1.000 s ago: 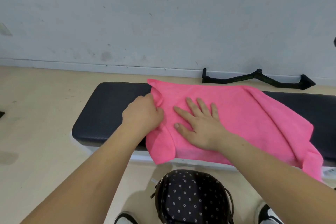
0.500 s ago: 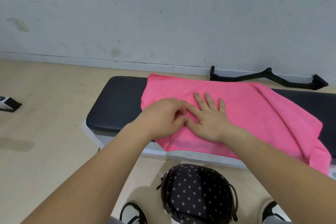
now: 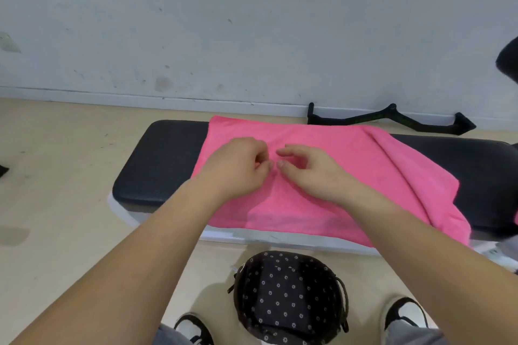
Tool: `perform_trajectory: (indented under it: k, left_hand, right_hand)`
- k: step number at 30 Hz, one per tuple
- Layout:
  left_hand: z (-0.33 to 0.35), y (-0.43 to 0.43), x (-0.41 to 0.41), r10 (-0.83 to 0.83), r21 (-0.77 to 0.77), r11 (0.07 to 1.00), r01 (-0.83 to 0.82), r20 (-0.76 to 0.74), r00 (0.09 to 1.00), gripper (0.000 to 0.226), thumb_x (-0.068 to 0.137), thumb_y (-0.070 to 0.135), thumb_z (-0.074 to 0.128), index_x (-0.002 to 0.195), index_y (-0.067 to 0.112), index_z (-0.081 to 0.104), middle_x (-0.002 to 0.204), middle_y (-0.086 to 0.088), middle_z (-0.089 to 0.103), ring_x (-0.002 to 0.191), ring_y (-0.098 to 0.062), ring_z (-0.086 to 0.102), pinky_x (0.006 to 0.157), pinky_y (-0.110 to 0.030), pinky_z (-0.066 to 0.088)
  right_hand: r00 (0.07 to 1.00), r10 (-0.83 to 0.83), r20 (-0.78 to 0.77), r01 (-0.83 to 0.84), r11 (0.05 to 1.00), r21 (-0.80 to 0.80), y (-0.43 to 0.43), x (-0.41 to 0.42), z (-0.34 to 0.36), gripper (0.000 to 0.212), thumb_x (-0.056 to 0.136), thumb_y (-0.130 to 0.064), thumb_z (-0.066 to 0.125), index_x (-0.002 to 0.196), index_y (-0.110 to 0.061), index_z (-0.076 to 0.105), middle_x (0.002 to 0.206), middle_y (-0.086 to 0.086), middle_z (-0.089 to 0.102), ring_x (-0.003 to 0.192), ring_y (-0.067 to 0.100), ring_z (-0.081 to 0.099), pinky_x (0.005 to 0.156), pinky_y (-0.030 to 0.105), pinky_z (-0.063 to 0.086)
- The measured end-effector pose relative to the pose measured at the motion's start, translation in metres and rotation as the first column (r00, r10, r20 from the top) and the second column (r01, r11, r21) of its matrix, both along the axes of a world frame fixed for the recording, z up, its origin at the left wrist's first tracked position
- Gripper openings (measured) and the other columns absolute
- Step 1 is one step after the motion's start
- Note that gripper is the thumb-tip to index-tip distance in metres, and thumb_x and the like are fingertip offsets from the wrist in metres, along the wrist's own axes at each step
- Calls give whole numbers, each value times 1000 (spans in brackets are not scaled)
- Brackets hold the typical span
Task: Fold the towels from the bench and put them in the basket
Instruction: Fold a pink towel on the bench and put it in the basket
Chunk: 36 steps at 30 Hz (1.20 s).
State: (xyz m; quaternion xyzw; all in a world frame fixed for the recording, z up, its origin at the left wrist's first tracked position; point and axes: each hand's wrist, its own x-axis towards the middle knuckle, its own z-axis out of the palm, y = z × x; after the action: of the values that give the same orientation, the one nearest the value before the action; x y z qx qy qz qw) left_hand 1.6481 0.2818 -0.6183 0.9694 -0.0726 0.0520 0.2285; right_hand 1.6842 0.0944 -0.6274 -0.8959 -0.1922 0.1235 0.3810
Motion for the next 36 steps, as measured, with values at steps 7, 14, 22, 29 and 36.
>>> perform_trajectory:
  k: [7,14,22,29,36]
  left_hand:
    - [-11,-83,36,-200,-2,980,201,57,978,8,90,25,65,93,20,71,93,2,66,78,-17,57,77,-38,52]
    - [-21,-164,42,-380,-78,919,387,91,920,25,91,25,67,115,19,67,110,6,60,84,-14,62,83,-37,53]
    - [2,-241,79,-388,-149,891,430,243,889,17,97,13,63,110,16,72,106,5,68,93,-13,65,80,-32,52]
    - [43,-298,135,-524,-18,841,541,-279,805,63,84,8,66,142,30,55,114,10,68,71,5,58,69,-21,49]
    - [60,-306,160,-428,46,900,433,-86,900,14,85,10,59,82,15,72,67,6,61,66,-15,53,59,-26,40]
  right_hand:
    - [959,-278,-50,272,957,-100,-102,-13,52,52,99,-36,62,148,-19,53,150,-8,51,137,13,50,106,26,40]
    - [704,-707,63,697,672,-249,-228,-11,20,37,90,-51,59,77,-16,60,72,4,57,67,23,56,65,36,51]
    - [738,-670,-80,675,731,99,-247,0,-12,20,87,-23,67,77,-8,58,65,-1,55,63,19,53,66,41,53]
    - [819,-510,-262,560,614,556,-251,-4,15,23,93,-6,60,77,-2,43,70,2,36,65,13,32,54,25,27]
    - [728,-614,-305,682,602,415,-268,1,1,21,91,-30,70,98,-12,61,84,1,62,73,17,60,67,33,50]
